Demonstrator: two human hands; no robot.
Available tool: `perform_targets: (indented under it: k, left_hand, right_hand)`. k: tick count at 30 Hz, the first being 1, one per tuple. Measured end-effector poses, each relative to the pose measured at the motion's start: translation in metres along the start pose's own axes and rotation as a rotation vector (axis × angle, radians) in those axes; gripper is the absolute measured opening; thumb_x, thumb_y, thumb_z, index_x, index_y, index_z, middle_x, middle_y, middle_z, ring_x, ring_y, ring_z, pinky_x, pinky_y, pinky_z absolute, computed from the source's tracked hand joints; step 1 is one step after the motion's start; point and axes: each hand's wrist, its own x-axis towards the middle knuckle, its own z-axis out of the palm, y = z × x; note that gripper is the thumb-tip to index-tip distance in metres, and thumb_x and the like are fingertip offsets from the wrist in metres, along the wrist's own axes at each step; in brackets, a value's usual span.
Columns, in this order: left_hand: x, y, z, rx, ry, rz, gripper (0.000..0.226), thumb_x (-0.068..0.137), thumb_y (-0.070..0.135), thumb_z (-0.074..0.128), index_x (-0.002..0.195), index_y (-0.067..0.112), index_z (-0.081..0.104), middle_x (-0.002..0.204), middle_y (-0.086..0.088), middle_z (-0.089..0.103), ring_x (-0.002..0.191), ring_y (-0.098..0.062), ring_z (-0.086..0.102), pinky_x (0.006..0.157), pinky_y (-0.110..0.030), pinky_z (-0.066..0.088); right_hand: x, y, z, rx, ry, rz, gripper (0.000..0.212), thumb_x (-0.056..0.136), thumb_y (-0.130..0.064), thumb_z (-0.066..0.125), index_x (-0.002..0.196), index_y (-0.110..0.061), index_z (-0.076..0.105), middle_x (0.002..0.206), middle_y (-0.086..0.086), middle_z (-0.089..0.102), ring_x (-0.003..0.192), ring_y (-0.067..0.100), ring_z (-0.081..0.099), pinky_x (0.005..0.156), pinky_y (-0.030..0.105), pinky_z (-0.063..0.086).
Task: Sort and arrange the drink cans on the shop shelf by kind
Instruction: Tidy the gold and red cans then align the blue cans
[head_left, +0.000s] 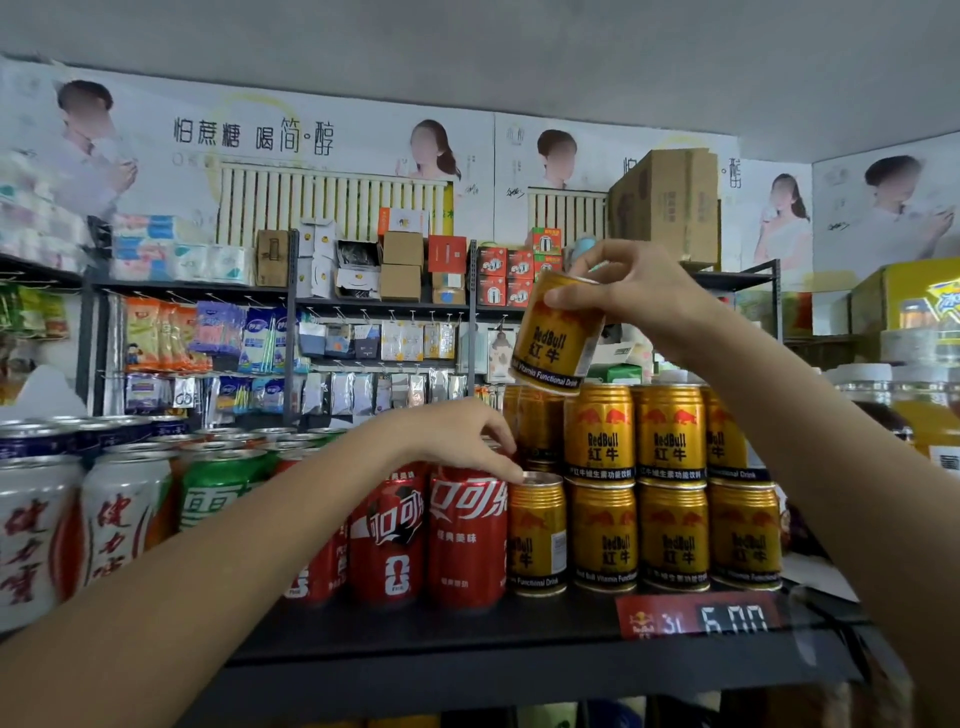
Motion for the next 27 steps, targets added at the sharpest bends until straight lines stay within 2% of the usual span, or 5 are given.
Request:
perform_targets:
  k: [6,16,20,23,27]
  left_hand:
    - [-0.013,-0.019,-0.013,-0.336,0.026,-0.134,0.08,0.077,0.031,0.072,0.141,0.013,0.029,0.141,-0.005,0.043,0.128,-0.021,0.043,0.109,-0.041,0.034]
    - [0.006,-0.009,0.003,-0.449,0.11,-0.141,0.099,0.07,0.035,0.078,0.146,0.022,0.016,0.146,-0.007,0.037,0.127,-0.024,0.044,0.104,-0.044,0.039]
    - [0.012,-0.004,0.011,-0.37,0.166,-0.132,0.106,0.069,0.04,0.077,0.147,0.025,0.007,0.148,-0.008,0.032,0.127,-0.026,0.043,0.101,-0.038,0.04]
    - [0.009,0.002,0.012,-0.348,0.232,-0.077,0.103,0.074,0.029,0.076,0.146,0.03,0.001,0.147,-0.009,0.033,0.123,-0.027,0.046,0.095,-0.035,0.041]
    - [0.002,0.013,0.011,-0.129,0.251,-0.032,0.09,0.075,0.03,0.074,0.143,0.028,0.015,0.137,-0.006,0.045,0.118,-0.024,0.049,0.092,-0.033,0.043]
  right_hand:
    - [0.001,0.004,0.025,-0.27,-0.272,0.059,0.025,0.072,-0.019,0.077,0.085,-0.011,0.057,0.087,0.002,0.06,0.084,0.016,0.058,0.068,0.025,0.046]
    - [0.008,0.035,0.047,-0.704,-0.373,0.083,0.037,0.075,-0.043,0.073,0.096,-0.019,0.055,0.1,-0.003,0.051,0.094,0.017,0.05,0.076,0.03,0.041]
    - [0.008,0.03,0.036,-0.758,-0.464,0.052,0.03,0.081,-0.042,0.067,0.101,-0.021,0.058,0.107,-0.003,0.054,0.106,0.018,0.052,0.089,0.034,0.044]
    - [-0.005,0.027,0.015,-0.802,-0.319,-0.079,0.022,0.086,-0.035,0.062,0.102,-0.02,0.063,0.118,-0.001,0.058,0.114,0.016,0.05,0.093,0.03,0.039]
    - [-0.036,0.04,-0.01,-0.834,-0.053,-0.145,0.016,0.09,-0.023,0.058,0.103,-0.015,0.065,0.111,0.001,0.063,0.104,0.013,0.055,0.084,0.023,0.04]
